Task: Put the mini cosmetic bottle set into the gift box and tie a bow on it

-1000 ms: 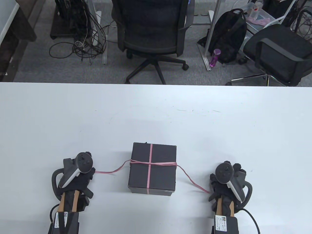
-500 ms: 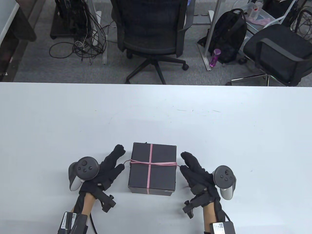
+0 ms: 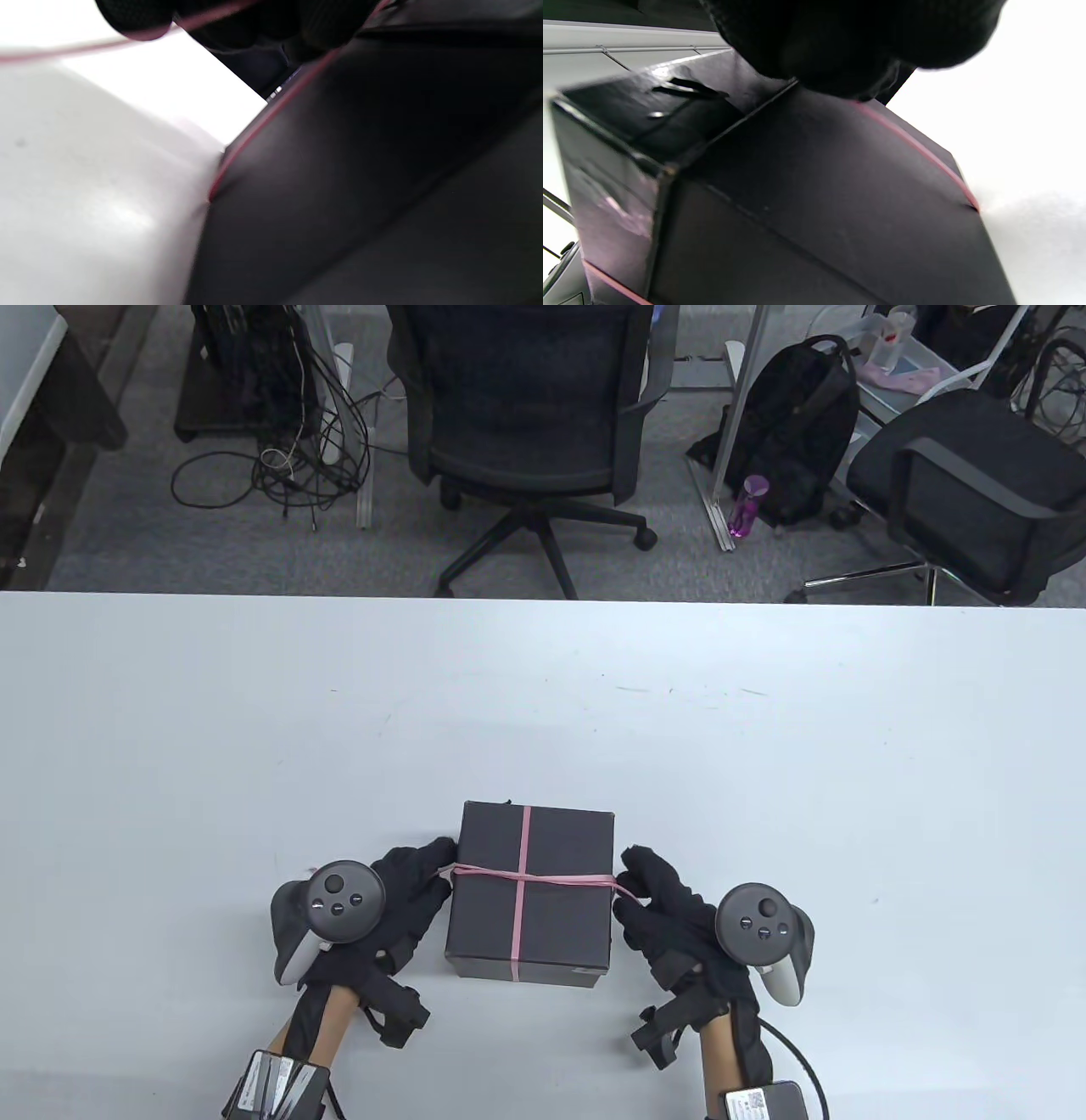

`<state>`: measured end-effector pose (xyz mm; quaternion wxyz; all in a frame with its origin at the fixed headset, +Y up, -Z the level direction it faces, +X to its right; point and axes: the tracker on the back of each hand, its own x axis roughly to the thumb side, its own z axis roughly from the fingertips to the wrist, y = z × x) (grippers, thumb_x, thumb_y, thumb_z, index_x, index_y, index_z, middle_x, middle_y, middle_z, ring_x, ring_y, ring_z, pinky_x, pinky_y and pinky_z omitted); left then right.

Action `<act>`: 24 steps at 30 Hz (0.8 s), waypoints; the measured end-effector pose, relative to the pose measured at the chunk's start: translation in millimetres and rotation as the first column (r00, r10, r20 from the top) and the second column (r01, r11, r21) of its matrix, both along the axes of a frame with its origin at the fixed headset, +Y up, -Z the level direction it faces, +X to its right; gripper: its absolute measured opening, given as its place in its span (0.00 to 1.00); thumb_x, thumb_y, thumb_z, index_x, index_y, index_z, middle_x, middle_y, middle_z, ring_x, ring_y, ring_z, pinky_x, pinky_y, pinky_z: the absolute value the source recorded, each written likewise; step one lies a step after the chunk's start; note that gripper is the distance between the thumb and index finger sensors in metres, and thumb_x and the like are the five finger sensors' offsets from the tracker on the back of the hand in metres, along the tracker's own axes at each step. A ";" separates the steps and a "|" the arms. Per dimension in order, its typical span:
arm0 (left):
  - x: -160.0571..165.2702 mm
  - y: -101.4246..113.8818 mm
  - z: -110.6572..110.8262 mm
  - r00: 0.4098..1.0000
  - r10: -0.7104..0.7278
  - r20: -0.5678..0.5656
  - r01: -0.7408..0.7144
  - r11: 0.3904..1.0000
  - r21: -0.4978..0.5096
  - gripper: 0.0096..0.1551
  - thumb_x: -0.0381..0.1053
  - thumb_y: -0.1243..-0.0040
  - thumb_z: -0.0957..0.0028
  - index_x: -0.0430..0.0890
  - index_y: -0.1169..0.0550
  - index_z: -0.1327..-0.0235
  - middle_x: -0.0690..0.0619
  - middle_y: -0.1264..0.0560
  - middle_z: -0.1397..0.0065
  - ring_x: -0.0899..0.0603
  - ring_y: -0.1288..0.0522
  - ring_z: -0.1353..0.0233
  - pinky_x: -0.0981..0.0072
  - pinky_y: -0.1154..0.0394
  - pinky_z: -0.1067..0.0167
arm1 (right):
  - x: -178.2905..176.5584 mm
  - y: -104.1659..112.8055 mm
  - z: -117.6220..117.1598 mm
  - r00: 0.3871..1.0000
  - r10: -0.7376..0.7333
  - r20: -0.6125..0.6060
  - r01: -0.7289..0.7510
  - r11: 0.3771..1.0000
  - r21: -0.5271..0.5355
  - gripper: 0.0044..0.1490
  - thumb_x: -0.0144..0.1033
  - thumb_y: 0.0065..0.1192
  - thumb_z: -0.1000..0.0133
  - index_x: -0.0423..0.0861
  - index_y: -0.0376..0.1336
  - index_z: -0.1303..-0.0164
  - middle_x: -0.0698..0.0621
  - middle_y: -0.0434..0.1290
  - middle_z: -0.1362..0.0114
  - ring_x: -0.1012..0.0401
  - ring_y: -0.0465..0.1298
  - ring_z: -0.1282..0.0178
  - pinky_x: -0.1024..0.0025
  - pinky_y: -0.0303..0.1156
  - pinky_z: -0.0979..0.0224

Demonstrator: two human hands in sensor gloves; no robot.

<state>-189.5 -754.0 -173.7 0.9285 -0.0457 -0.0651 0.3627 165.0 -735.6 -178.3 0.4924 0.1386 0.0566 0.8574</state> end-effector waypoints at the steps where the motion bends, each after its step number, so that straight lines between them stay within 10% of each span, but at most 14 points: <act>1: -1.2 -0.5 0.3 1.000 0.023 -0.006 -0.023 1.000 0.015 0.23 0.51 0.49 0.36 0.52 0.23 0.30 0.49 0.29 0.31 0.37 0.25 0.38 0.37 0.28 0.33 | 0.8 0.7 0.2 1.000 0.001 0.012 -0.001 1.000 0.006 0.33 0.27 0.56 0.37 0.25 0.59 0.26 0.30 0.74 0.37 0.62 0.78 0.65 0.70 0.78 0.65; 5: -8.8 -0.7 -1.7 0.981 0.194 0.011 -0.194 0.981 -0.009 0.21 0.48 0.54 0.34 0.49 0.26 0.31 0.38 0.28 0.23 0.27 0.25 0.28 0.34 0.28 0.32 | 5.5 3.5 0.9 0.998 -0.058 0.019 0.058 0.998 0.017 0.31 0.29 0.53 0.36 0.28 0.61 0.26 0.39 0.79 0.48 0.66 0.77 0.74 0.76 0.77 0.73; 13: -12.7 -0.5 -2.0 0.957 0.288 -0.023 -0.289 0.957 -0.004 0.20 0.46 0.55 0.35 0.49 0.27 0.33 0.52 0.19 0.48 0.49 0.16 0.58 0.48 0.16 0.42 | 13.2 12.8 -2.9 0.962 -0.248 -0.116 0.249 0.969 -0.013 0.37 0.21 0.50 0.36 0.51 0.49 0.14 0.36 0.77 0.41 0.66 0.76 0.76 0.77 0.76 0.75; 17: -12.8 -0.8 -1.0 0.964 0.263 -0.042 -0.264 0.964 -0.020 0.19 0.47 0.56 0.34 0.51 0.27 0.33 0.55 0.20 0.52 0.54 0.20 0.68 0.57 0.13 0.56 | 13.5 28.7 -6.1 0.926 -0.296 -0.236 0.305 0.952 0.002 0.27 0.16 0.50 0.38 0.49 0.70 0.33 0.35 0.74 0.36 0.64 0.76 0.75 0.74 0.75 0.75; 21: -14.3 -0.6 -0.7 0.971 0.230 -0.060 -0.232 0.972 -0.025 0.19 0.48 0.56 0.34 0.52 0.27 0.33 0.56 0.20 0.53 0.56 0.23 0.71 0.65 0.17 0.71 | 4.4 46.8 -4.2 0.953 0.121 -0.277 -0.109 0.992 0.057 0.22 0.13 0.50 0.39 0.45 0.77 0.57 0.35 0.73 0.36 0.64 0.76 0.75 0.73 0.76 0.75; 24: -12.5 -0.7 -0.7 0.978 0.204 -0.045 -0.206 0.978 -0.039 0.19 0.48 0.55 0.34 0.52 0.26 0.33 0.57 0.19 0.55 0.56 0.23 0.73 0.66 0.18 0.73 | -18.9 45.8 -2.9 0.734 0.663 -0.150 -0.656 0.748 0.096 0.22 0.14 0.50 0.39 0.45 0.77 0.57 0.37 0.74 0.36 0.65 0.76 0.75 0.75 0.76 0.75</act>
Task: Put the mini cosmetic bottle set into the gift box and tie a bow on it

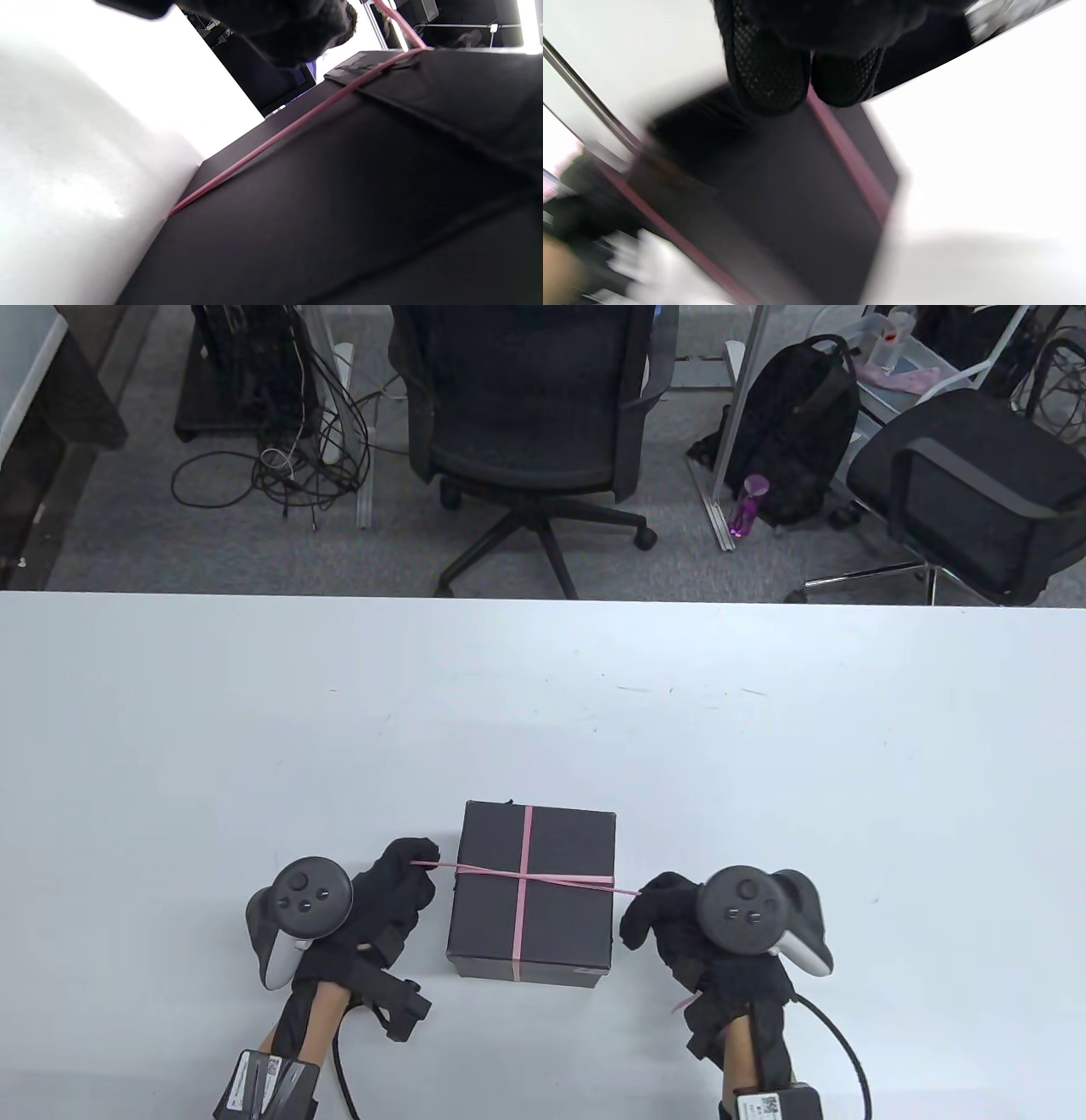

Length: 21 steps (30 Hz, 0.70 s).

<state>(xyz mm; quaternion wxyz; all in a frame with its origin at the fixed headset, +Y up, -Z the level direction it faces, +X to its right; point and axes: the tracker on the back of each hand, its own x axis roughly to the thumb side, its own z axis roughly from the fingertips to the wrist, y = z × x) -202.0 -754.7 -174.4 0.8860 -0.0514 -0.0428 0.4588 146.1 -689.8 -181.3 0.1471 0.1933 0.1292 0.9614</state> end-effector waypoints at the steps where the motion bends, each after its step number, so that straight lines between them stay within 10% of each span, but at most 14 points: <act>1: 0.8 -0.7 0.1 1.000 -0.016 0.007 0.016 1.000 -0.005 0.19 0.48 0.55 0.34 0.52 0.26 0.33 0.57 0.19 0.55 0.57 0.23 0.73 0.66 0.18 0.74 | -9.8 -4.5 -1.1 0.991 0.130 0.029 -0.131 0.991 0.027 0.22 0.15 0.50 0.40 0.46 0.76 0.55 0.37 0.74 0.37 0.66 0.76 0.76 0.76 0.76 0.75; 6: -0.4 -6.8 -1.3 0.998 -0.044 0.053 0.046 0.998 -0.033 0.19 0.49 0.55 0.34 0.52 0.26 0.33 0.58 0.19 0.56 0.57 0.23 0.73 0.66 0.19 0.74 | -33.7 -18.9 -8.0 0.966 0.206 0.153 -0.216 0.975 0.048 0.33 0.20 0.49 0.36 0.26 0.54 0.20 0.35 0.77 0.45 0.70 0.76 0.78 0.80 0.76 0.78; 14: -6.0 -11.6 -6.6 0.989 0.030 0.142 -0.010 0.990 -0.141 0.19 0.50 0.54 0.34 0.52 0.25 0.33 0.59 0.19 0.60 0.57 0.24 0.74 0.66 0.19 0.75 | -24.1 -12.7 -8.7 0.937 -0.277 0.212 0.232 0.949 0.212 0.38 0.24 0.47 0.35 0.24 0.43 0.18 0.41 0.77 0.52 0.69 0.75 0.78 0.79 0.76 0.77; 21: -9.4 -13.7 -8.0 0.983 0.082 0.163 -0.053 0.984 -0.173 0.20 0.51 0.54 0.33 0.53 0.25 0.33 0.60 0.19 0.61 0.57 0.24 0.75 0.66 0.19 0.75 | -20.5 -5.7 -8.6 0.902 -0.378 0.207 0.318 0.908 0.274 0.36 0.25 0.46 0.35 0.27 0.46 0.17 0.41 0.77 0.51 0.68 0.76 0.77 0.77 0.76 0.76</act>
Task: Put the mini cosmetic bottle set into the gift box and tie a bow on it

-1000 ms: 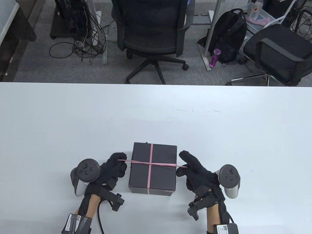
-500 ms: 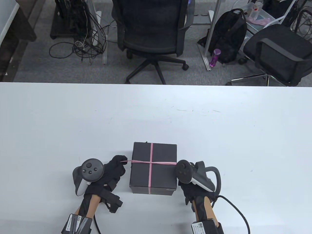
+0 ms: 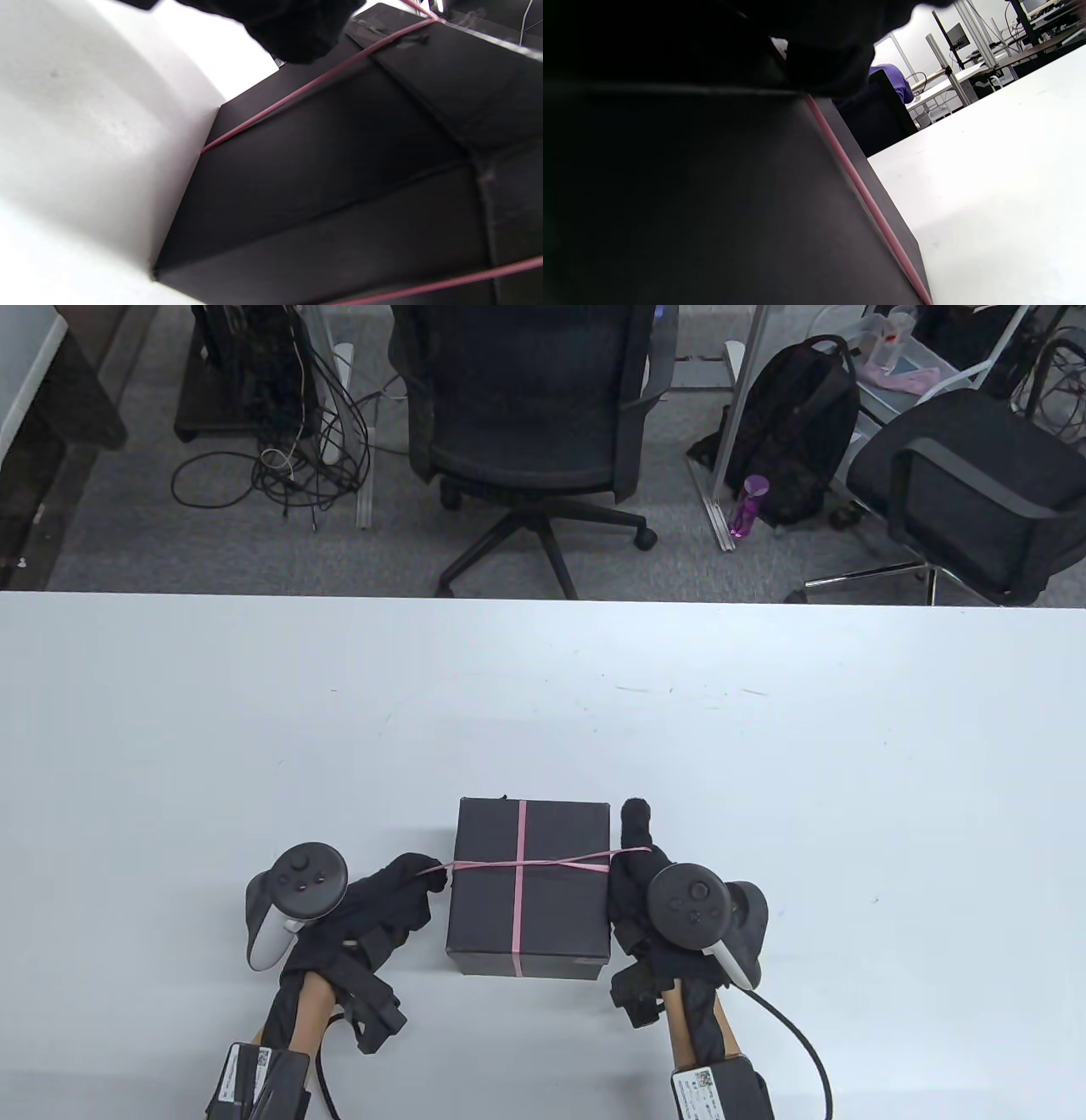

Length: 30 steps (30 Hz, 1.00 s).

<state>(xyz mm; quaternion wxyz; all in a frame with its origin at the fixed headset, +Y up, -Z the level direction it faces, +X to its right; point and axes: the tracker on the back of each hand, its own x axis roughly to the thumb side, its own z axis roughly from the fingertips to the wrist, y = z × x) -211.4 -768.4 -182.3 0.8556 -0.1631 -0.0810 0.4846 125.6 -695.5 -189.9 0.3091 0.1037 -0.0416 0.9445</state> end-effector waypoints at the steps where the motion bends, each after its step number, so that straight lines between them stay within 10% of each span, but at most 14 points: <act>1: 0.3 0.4 0.1 1.000 0.001 0.004 -0.001 1.000 0.002 0.19 0.51 0.54 0.33 0.53 0.24 0.33 0.60 0.19 0.61 0.57 0.24 0.75 0.66 0.19 0.75 | 0.4 2.2 0.5 1.000 -0.016 -0.001 0.017 1.000 0.014 0.36 0.25 0.45 0.35 0.28 0.47 0.17 0.41 0.77 0.51 0.68 0.76 0.77 0.78 0.76 0.76; 10: -6.7 -10.2 -4.2 0.976 0.196 0.090 -0.182 0.972 -0.146 0.20 0.54 0.53 0.33 0.54 0.23 0.33 0.63 0.21 0.67 0.57 0.26 0.76 0.65 0.19 0.72 | -4.5 4.7 9.2 0.998 0.043 0.054 -0.047 0.995 0.084 0.47 0.39 0.57 0.35 0.24 0.45 0.19 0.45 0.77 0.55 0.70 0.75 0.79 0.79 0.76 0.77; 13: -10.2 -15.8 -6.7 0.943 0.258 0.209 -0.206 0.948 -0.241 0.34 0.72 0.52 0.40 0.53 0.25 0.31 0.66 0.22 0.66 0.58 0.26 0.74 0.66 0.19 0.68 | -5.3 5.9 11.0 0.997 0.039 0.065 -0.045 0.995 0.094 0.47 0.38 0.59 0.35 0.23 0.45 0.19 0.45 0.77 0.55 0.69 0.75 0.79 0.78 0.76 0.78; 16: -12.8 -21.4 -5.7 0.930 0.363 0.066 -0.327 0.895 -0.304 0.36 0.68 0.64 0.37 0.50 0.24 0.31 0.63 0.21 0.65 0.56 0.25 0.75 0.63 0.19 0.69 | -7.4 6.2 12.5 0.995 0.062 0.079 -0.070 0.991 0.113 0.47 0.38 0.59 0.35 0.22 0.45 0.20 0.46 0.77 0.56 0.69 0.75 0.80 0.78 0.76 0.78; 23: -1.1 -6.7 -6.8 0.977 -0.091 0.195 0.156 0.924 -0.350 0.30 0.59 0.48 0.34 0.51 0.29 0.19 0.56 0.15 0.54 0.57 0.23 0.76 0.65 0.18 0.71 | -16.2 7.5 17.5 0.986 0.109 0.126 -0.128 0.979 0.161 0.46 0.37 0.59 0.35 0.24 0.46 0.19 0.47 0.77 0.57 0.69 0.74 0.80 0.78 0.76 0.78; 30: -1.9 15.2 -6.2 0.934 -0.074 0.350 0.171 0.952 -0.255 0.24 0.65 0.33 0.52 0.53 0.12 0.51 0.61 0.15 0.68 0.54 0.23 0.79 0.63 0.17 0.72 | -22.8 11.1 20.8 0.966 0.190 0.176 -0.220 0.961 0.167 0.47 0.36 0.59 0.35 0.22 0.45 0.19 0.49 0.77 0.57 0.69 0.74 0.80 0.77 0.75 0.78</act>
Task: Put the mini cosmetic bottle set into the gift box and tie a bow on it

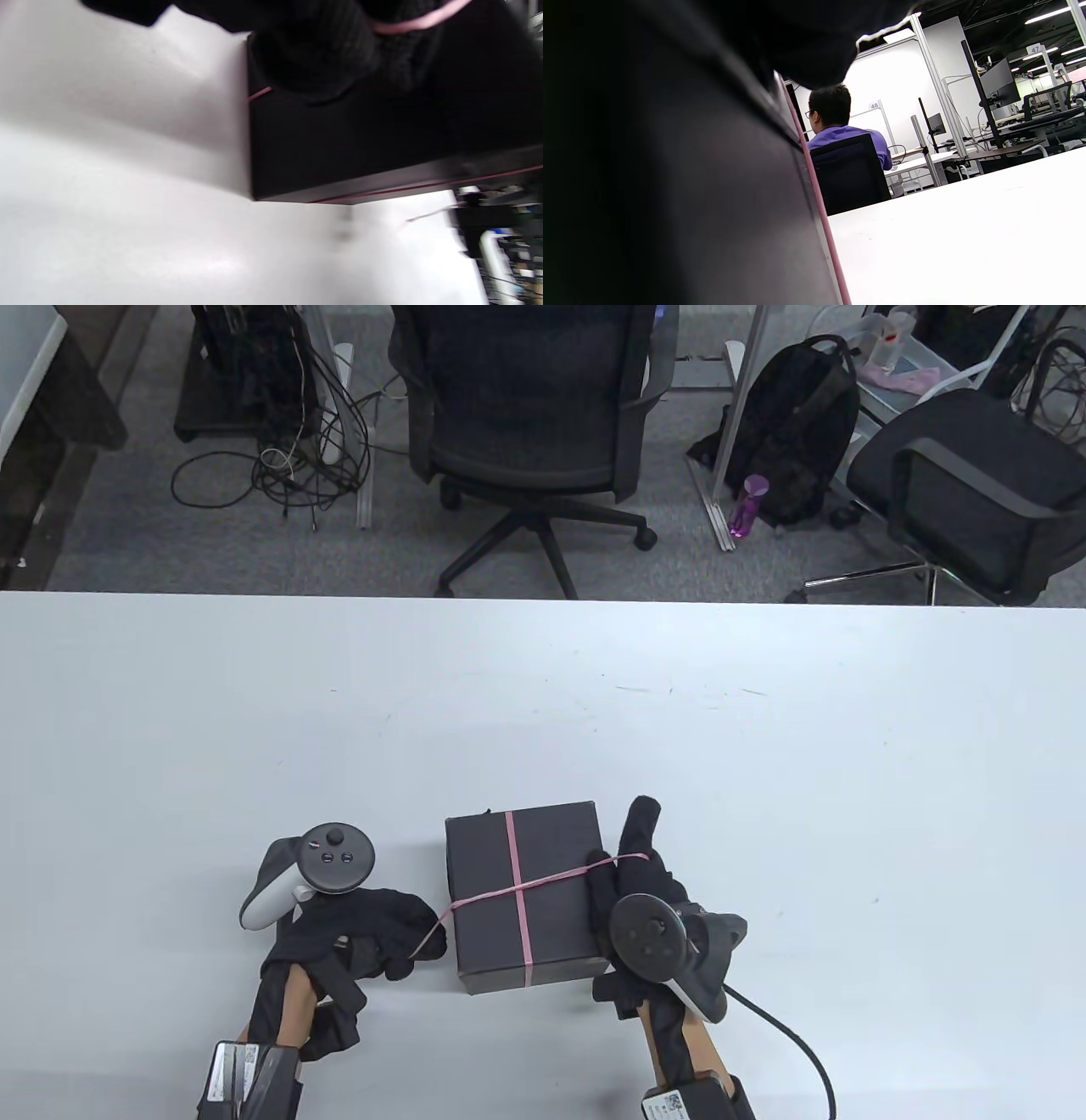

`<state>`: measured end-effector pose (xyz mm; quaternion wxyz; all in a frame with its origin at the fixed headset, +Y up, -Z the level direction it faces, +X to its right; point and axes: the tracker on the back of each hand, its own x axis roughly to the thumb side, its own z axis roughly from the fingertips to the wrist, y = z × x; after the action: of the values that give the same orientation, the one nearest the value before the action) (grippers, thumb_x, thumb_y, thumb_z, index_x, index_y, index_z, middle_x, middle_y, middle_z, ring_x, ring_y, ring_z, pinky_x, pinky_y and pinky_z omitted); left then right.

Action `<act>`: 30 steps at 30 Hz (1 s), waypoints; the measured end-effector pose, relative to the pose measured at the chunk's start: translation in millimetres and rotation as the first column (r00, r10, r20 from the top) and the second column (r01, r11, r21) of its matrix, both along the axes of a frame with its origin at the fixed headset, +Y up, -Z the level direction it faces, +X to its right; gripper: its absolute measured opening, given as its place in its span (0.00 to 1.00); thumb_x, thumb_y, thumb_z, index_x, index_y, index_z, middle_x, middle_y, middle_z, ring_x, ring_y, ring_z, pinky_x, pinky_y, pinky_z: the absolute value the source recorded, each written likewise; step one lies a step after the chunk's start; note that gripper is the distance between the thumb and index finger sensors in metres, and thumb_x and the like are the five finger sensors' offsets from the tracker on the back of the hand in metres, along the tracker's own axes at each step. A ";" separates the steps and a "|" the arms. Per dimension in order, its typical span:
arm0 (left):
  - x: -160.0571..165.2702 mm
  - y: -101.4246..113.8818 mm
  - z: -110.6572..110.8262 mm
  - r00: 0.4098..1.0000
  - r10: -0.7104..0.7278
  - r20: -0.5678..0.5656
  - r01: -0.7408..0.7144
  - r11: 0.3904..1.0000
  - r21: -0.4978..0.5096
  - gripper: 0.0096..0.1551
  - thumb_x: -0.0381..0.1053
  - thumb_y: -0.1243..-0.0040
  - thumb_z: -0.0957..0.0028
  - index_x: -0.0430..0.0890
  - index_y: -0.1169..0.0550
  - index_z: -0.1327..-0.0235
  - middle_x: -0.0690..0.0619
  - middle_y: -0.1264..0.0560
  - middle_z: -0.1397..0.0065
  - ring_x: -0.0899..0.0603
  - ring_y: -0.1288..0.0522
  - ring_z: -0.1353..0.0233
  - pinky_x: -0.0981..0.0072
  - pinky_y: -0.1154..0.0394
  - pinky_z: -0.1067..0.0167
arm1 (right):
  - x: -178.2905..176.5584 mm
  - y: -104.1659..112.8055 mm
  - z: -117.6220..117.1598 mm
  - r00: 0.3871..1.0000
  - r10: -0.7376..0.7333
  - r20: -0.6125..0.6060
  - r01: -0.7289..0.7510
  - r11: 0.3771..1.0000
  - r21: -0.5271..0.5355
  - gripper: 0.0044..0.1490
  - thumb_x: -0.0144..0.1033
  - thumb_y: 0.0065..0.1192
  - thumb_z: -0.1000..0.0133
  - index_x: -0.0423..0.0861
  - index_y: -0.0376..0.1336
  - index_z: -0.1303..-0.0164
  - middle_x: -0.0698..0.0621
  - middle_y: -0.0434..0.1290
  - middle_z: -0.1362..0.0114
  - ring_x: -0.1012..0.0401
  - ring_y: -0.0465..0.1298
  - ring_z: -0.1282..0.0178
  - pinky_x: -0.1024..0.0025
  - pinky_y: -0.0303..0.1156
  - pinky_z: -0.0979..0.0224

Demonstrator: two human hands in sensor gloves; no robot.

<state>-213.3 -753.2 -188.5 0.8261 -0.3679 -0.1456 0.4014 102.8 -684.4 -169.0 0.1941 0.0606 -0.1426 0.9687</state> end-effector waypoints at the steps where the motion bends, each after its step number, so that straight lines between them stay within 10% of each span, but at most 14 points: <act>1: -1.5 0.0 0.1 0.999 0.044 0.002 -0.044 0.999 -0.006 0.25 0.67 0.33 0.54 0.53 0.10 0.56 0.61 0.15 0.70 0.54 0.23 0.79 0.63 0.17 0.72 | 0.1 0.2 0.1 1.000 0.003 0.001 -0.003 1.000 -0.001 0.47 0.36 0.59 0.35 0.22 0.45 0.19 0.49 0.77 0.57 0.69 0.74 0.80 0.77 0.75 0.78; 6: 18.0 -1.1 -0.7 0.822 0.566 0.071 -0.552 0.821 -0.148 0.27 0.69 0.44 0.49 0.54 0.08 0.63 0.61 0.14 0.71 0.54 0.22 0.80 0.63 0.16 0.74 | -0.5 0.8 0.7 1.000 0.018 0.003 -0.018 1.000 0.000 0.47 0.36 0.58 0.35 0.23 0.43 0.18 0.49 0.76 0.57 0.69 0.74 0.80 0.77 0.75 0.78; 11: 44.1 15.6 -5.8 0.627 0.779 0.018 -0.756 0.614 -0.226 0.34 0.68 0.59 0.40 0.60 0.26 0.22 0.60 0.14 0.59 0.57 0.22 0.75 0.66 0.17 0.71 | -0.7 1.7 2.8 0.999 0.051 -0.003 -0.051 0.998 0.031 0.48 0.36 0.58 0.35 0.30 0.39 0.16 0.49 0.76 0.57 0.69 0.74 0.80 0.78 0.75 0.78; 15: 49.4 35.2 -11.0 0.748 0.664 -0.018 -0.658 0.736 -0.160 0.37 0.69 0.67 0.37 0.62 0.46 0.14 0.56 0.16 0.52 0.58 0.23 0.72 0.68 0.18 0.68 | -3.2 3.8 4.1 0.995 0.100 -0.017 -0.099 0.994 0.054 0.49 0.35 0.59 0.35 0.36 0.36 0.16 0.49 0.76 0.56 0.69 0.74 0.80 0.78 0.75 0.78; 20: 56.7 62.8 -9.4 0.936 0.323 -0.138 -0.308 0.944 0.122 0.36 0.66 0.63 0.34 0.56 0.45 0.14 0.54 0.16 0.53 0.57 0.23 0.73 0.66 0.18 0.69 | -7.8 20.1 7.8 0.974 0.183 -0.132 -0.176 0.982 0.066 0.49 0.33 0.58 0.35 0.45 0.33 0.16 0.44 0.75 0.48 0.68 0.75 0.77 0.77 0.76 0.74; 26: 70.8 76.9 -5.7 0.973 0.076 -0.220 -0.025 0.974 0.226 0.36 0.65 0.59 0.34 0.53 0.40 0.14 0.54 0.16 0.55 0.58 0.23 0.75 0.68 0.19 0.73 | -21.7 43.4 15.0 0.853 0.019 -0.521 -0.069 0.995 -0.077 0.41 0.25 0.47 0.34 0.57 0.35 0.18 0.35 0.67 0.28 0.63 0.76 0.69 0.72 0.76 0.66; 30: 78.6 81.6 -0.9 0.967 -0.018 -0.253 0.088 0.960 0.266 0.34 0.65 0.55 0.34 0.54 0.36 0.16 0.57 0.16 0.58 0.58 0.23 0.76 0.68 0.19 0.75 | -29.2 48.7 14.9 0.797 -0.139 -0.587 0.112 0.990 -0.081 0.37 0.23 0.47 0.35 0.59 0.44 0.18 0.39 0.72 0.31 0.63 0.76 0.71 0.72 0.76 0.69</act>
<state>-134.7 -671.7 -189.3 0.8913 -0.2004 -0.0856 0.3976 73.6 -635.7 -154.1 0.2938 0.3454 -0.0583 0.8894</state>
